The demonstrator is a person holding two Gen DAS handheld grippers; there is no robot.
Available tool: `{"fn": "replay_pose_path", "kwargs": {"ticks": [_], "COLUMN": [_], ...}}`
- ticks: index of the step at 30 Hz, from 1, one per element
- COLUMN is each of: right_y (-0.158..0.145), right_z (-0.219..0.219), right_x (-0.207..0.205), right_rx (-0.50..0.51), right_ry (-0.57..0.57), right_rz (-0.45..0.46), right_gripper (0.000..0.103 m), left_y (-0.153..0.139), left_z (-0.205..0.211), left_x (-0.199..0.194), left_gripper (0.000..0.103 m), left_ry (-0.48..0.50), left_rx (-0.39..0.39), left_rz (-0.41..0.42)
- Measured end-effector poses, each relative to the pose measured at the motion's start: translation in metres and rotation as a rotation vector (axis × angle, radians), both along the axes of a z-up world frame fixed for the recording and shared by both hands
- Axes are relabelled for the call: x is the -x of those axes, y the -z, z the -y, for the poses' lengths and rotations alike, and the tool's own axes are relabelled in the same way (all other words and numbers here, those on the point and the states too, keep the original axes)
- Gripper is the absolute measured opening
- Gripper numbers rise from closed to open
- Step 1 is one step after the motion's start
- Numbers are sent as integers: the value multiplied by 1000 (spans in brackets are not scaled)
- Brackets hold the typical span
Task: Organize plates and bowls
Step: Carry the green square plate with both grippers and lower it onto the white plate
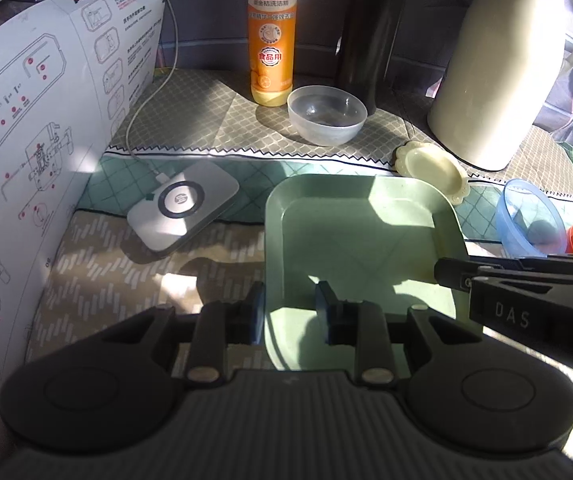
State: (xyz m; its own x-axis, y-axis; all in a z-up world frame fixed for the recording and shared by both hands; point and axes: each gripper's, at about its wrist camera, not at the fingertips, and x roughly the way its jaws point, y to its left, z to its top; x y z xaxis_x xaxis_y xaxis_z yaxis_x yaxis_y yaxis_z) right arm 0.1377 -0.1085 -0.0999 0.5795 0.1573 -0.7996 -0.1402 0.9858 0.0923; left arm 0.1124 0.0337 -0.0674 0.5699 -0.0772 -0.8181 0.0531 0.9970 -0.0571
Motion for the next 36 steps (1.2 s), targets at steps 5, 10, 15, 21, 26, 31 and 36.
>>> {"fn": "replay_pose_path", "kwargs": {"ticks": [5, 10, 15, 21, 26, 31, 36], "right_y": [-17, -30, -35, -34, -30, -22, -12], "right_z": [-13, -31, -47, -61, -75, -83, -87], "right_x": [24, 50, 72, 91, 110, 121, 129], "right_rx": [3, -4, -17, -29, -15, -11, -1], "right_ry": [-39, -86, -126, -161, -201, -231, -262], "right_rz": [23, 32, 22, 4, -16, -49, -86], "right_gripper": [17, 17, 17, 17, 17, 17, 17], "left_y": [-16, -25, -29, -27, -20, -8, 5], "left_z": [-17, -38, -55, -73, -84, -89, -93], "left_x": [25, 51, 78, 104, 122, 135, 149], "left_gripper": [26, 26, 26, 26, 26, 27, 27], "left_ry": [-26, -64, -90, -101, -106, -102, -102], "left_rx": [16, 29, 25, 33, 37, 24, 32], "left_rz": [19, 25, 21, 7, -17, -63, -116]}}
